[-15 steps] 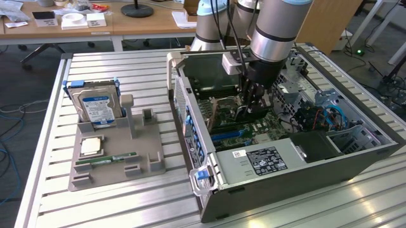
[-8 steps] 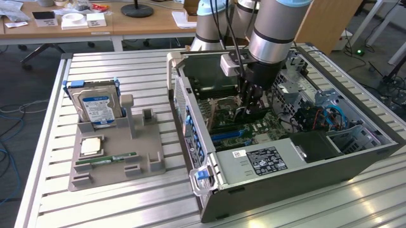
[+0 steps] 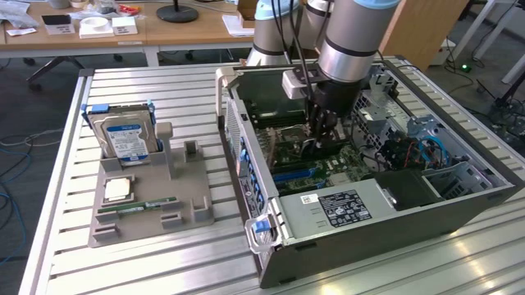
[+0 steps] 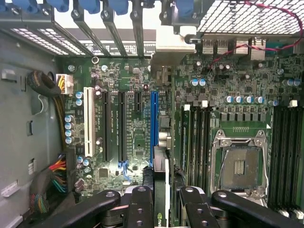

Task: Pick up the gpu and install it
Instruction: 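Insert the gpu into the slot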

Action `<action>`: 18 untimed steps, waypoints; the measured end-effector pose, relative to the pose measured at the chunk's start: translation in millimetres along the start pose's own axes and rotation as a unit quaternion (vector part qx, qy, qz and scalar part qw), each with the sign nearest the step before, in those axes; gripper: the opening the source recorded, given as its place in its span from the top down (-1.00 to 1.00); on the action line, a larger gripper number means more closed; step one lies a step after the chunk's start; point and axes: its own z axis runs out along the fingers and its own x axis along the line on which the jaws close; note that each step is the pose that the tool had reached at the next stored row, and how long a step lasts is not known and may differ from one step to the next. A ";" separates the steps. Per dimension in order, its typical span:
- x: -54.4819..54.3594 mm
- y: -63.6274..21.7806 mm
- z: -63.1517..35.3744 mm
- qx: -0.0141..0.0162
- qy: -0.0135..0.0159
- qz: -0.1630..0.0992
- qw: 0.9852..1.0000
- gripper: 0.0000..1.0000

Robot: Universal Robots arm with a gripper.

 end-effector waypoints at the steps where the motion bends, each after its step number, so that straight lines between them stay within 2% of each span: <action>1: 0.0 0.8 0.0 0.000 0.000 0.000 1.000 0.47; 18: 6.8 6.7 -0.1 0.000 0.000 0.000 1.000 0.47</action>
